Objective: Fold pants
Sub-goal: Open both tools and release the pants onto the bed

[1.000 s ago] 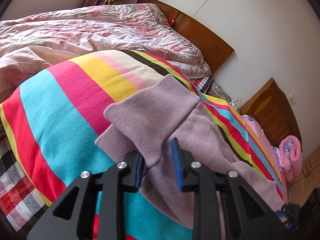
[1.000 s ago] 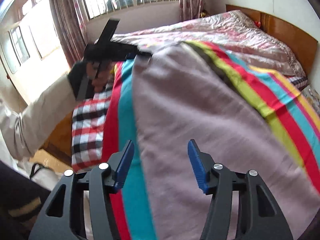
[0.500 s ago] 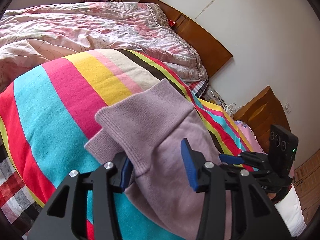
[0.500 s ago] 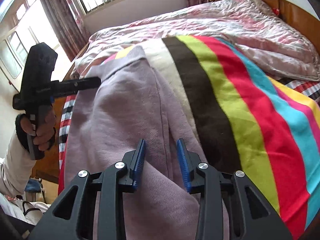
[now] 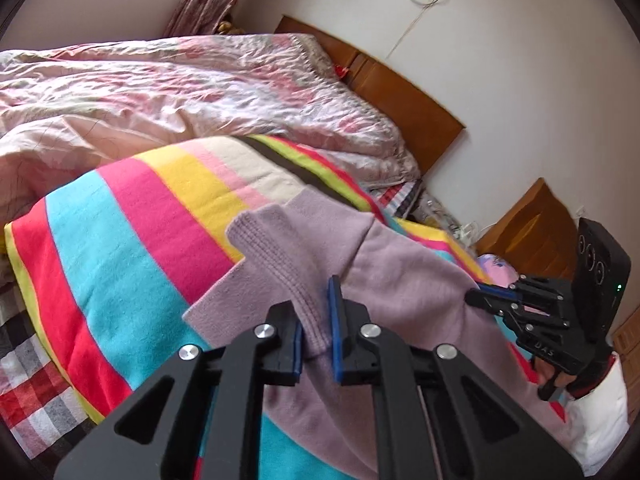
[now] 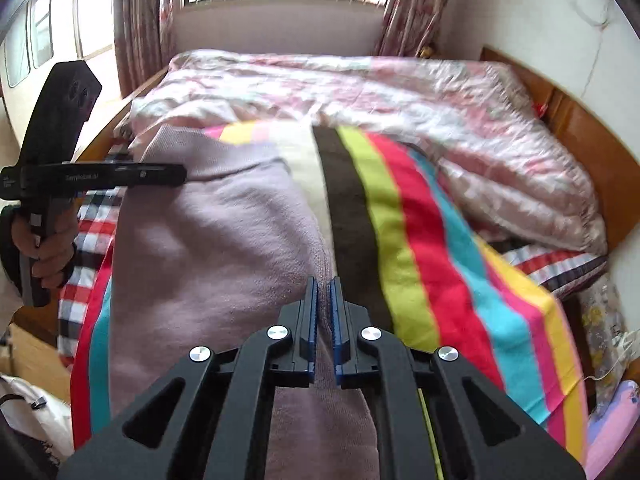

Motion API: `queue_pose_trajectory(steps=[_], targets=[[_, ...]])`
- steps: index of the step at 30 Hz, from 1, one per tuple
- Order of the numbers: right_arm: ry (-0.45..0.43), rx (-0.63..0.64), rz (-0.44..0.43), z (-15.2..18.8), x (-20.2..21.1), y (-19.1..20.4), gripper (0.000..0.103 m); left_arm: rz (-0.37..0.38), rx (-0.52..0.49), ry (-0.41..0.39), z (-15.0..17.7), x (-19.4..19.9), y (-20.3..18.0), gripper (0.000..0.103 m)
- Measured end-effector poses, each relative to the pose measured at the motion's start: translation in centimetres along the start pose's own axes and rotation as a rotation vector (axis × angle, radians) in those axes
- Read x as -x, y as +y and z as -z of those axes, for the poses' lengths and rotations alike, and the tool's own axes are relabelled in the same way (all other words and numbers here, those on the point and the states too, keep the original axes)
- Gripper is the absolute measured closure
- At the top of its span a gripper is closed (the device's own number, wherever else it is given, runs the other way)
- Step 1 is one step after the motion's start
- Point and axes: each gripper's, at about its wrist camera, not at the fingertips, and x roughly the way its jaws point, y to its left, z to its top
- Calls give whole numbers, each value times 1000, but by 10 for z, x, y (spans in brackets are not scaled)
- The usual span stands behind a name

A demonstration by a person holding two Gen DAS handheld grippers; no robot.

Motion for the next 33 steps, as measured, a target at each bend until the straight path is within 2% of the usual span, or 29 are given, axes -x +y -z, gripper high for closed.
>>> queue_pose_trajectory(steps=[2, 3, 5, 6, 7, 10, 11, 13, 14, 15, 16, 17, 19, 21, 22, 24, 27, 31, 33], targets=[[70, -64, -16, 10, -20, -8, 88, -38, 23, 39, 4, -10, 9, 87], [52, -99, -22, 16, -20, -9, 82, -55, 30, 41, 5, -11, 13, 79], [10, -144, -61, 21, -11, -11, 72, -62, 65, 17, 6, -2, 21, 75], [-26, -164, -64, 23, -2, -10, 56, -79, 82, 2, 5, 4, 26, 65], [-63, -176, -53, 22, 6, -9, 47, -91, 100, -15, 3, 10, 31, 59], [-134, -180, -55, 17, 23, 0, 47, -52, 161, -65, -2, 27, 40, 58], [-143, -180, -80, 15, 23, 9, 47, -34, 163, -82, -3, 32, 37, 58], [-110, -151, -110, 12, 14, 22, 48, -3, 144, -92, -2, 34, 25, 58], [-57, -122, -111, 13, 0, 34, 48, 0, 121, -76, -1, 29, 17, 57], [7, -108, -105, 17, -14, 44, 47, -22, 89, -44, 0, 21, 9, 54], [26, -117, -87, 22, -22, 49, 45, -40, 64, -11, 3, 12, 3, 49], [7, -143, -87, 24, -20, 50, 45, -61, 33, 37, 7, 0, -2, 47], [11, -209, -120, 31, -9, 44, 45, -121, -9, 56, 13, -9, -9, 47], [-40, -263, -78, 43, 25, 36, 44, -169, -43, 44, 12, -4, -22, 43], [-85, -284, -60, 55, 50, 32, 39, -175, -51, 28, 11, 2, -28, 39], [-122, -321, -5, 78, 84, 29, 26, -142, -94, -13, 8, 17, -53, 32], [-126, -419, 133, 134, 132, 21, 24, -65, -202, -28, 16, 24, -110, 11], [-117, -603, 334, 223, 195, 16, 24, 128, -396, 116, 63, -3, -214, 7], [-121, -726, 425, 278, 231, 14, 24, 190, -473, 196, 95, -17, -258, 7]])
